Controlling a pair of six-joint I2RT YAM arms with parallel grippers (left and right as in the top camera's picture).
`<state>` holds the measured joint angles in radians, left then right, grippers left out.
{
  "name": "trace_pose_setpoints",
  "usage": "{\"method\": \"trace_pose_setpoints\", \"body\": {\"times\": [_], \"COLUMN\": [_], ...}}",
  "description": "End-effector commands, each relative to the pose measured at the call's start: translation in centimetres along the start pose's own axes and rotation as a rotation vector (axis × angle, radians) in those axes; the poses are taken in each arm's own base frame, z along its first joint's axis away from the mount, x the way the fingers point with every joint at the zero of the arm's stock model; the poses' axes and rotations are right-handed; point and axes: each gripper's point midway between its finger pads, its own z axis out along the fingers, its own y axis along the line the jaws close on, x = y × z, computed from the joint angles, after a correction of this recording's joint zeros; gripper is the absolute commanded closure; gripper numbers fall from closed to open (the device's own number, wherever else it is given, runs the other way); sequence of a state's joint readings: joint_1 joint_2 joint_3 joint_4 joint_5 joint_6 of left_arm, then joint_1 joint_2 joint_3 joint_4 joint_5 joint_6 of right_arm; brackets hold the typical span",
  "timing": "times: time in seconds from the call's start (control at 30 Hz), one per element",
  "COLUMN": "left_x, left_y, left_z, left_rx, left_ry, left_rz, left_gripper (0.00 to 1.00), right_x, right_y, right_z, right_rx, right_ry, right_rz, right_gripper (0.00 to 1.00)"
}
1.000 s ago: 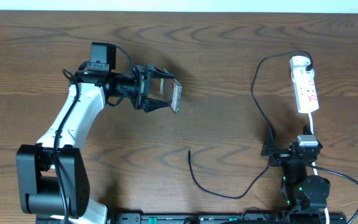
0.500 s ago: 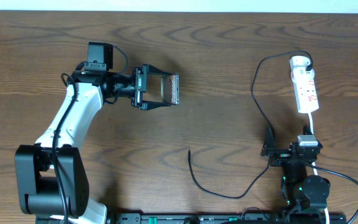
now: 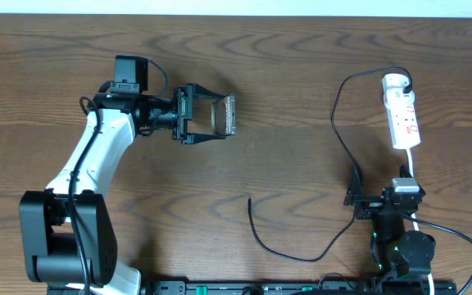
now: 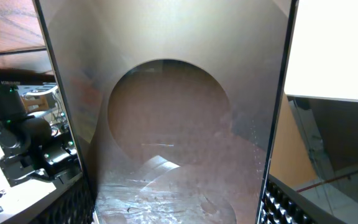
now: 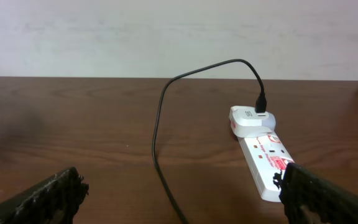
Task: Plug charger to phone and switch on socket
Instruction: 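Lift the phone with the left gripper and turn it upright, then swing the right gripper toward the phone and grasp its edge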
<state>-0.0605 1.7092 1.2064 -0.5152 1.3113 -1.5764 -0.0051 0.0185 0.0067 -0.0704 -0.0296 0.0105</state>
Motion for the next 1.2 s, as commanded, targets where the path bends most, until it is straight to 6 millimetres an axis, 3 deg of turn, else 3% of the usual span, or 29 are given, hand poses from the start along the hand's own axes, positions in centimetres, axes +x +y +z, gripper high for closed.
{"method": "trace_pose_setpoints", "body": {"times": [0.0,0.23,0.5,0.6,0.83,0.97,1.03,1.17], "left_x": [2.5,2.5,2.5,2.5,1.6,1.0,0.5,-0.6], "left_y": [-0.9,-0.9,-0.8,-0.8,-0.9,-1.0,-1.0,-1.2], "left_z": [-0.7,-0.7,-0.7,-0.7,-0.6,-0.7,-0.7,-0.8], "left_rx": [0.017,0.017,0.018,0.018,0.022,0.026,0.028,0.034], "left_ry": [0.057,0.057,0.057,0.056,0.008,-0.027,-0.059,-0.122], "left_rz": [0.038,0.04,0.055,0.053,0.053,0.053,0.049,0.048], "left_gripper": [0.93,0.93,0.93,0.93,0.93,0.93,0.93,0.93], "right_x": [0.0,-0.1,-1.0,-1.3,-6.7,-9.9,-10.7,-10.1], "right_y": [0.2,0.9,4.0,4.1,3.9,5.2,6.3,8.5], "right_z": [0.0,0.0,-0.5,-0.6,-1.6,-0.6,0.6,2.8], "right_rx": [-0.007,-0.048,-0.23,-0.235,-0.22,-0.296,-0.357,-0.466], "right_ry": [0.001,-0.002,-0.032,-0.034,-0.035,0.055,0.148,0.412], "right_rz": [-0.012,0.049,0.073,0.073,0.075,0.129,0.178,0.291], "right_gripper": [0.01,0.01,0.01,0.01,0.01,0.01,0.01,0.01]}}
